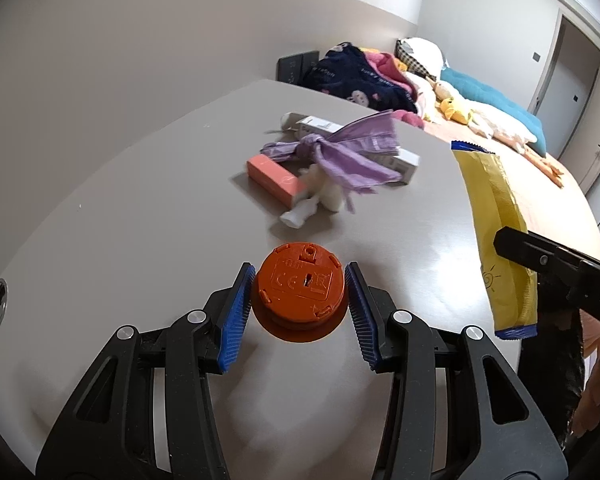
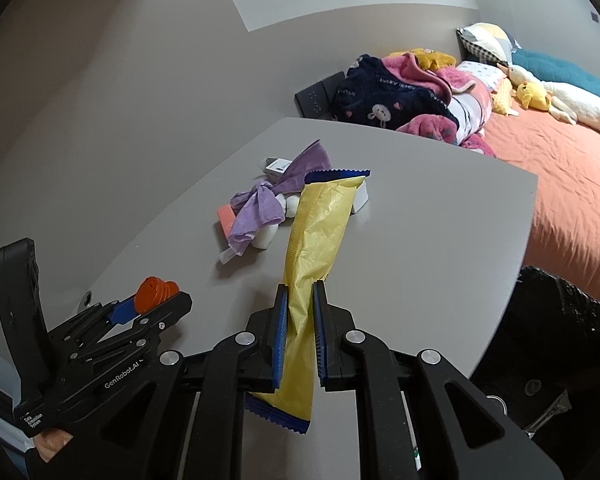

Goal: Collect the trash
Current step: 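Carry the orange lid and yellow packet over the black bin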

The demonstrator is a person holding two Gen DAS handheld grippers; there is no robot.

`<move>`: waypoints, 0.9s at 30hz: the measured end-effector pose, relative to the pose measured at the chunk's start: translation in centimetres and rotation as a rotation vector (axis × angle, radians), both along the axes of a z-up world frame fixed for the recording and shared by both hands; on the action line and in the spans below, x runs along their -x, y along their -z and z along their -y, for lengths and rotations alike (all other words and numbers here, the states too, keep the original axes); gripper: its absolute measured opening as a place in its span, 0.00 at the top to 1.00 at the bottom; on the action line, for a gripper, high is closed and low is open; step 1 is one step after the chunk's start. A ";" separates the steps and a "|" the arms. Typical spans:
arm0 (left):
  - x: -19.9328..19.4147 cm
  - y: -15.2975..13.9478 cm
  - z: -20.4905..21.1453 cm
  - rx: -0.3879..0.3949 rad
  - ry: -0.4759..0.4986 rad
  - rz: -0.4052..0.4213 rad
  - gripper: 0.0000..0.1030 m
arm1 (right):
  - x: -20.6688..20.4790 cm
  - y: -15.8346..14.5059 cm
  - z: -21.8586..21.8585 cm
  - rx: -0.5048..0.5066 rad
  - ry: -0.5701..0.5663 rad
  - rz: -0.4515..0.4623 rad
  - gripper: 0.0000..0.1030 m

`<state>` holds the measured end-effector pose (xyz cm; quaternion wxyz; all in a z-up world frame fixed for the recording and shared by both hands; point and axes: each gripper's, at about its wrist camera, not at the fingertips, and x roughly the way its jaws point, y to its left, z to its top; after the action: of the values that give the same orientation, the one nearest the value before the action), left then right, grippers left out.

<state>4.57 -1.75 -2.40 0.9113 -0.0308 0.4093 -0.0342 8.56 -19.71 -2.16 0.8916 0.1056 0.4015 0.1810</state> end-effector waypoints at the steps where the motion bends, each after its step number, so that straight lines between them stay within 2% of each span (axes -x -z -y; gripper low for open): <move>1: 0.3 -0.3 0.4 -0.002 0.006 0.004 0.56 | 0.2 -0.1 0.2 0.001 0.000 0.002 0.87; 27: 6.0 -3.6 7.9 0.004 0.123 0.078 0.56 | 7.6 -2.8 6.5 0.001 0.059 0.065 0.87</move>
<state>-1.43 -9.67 1.19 0.9227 -0.0059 0.3743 -0.0922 0.97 -26.22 0.62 0.9092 0.1111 0.3690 0.1576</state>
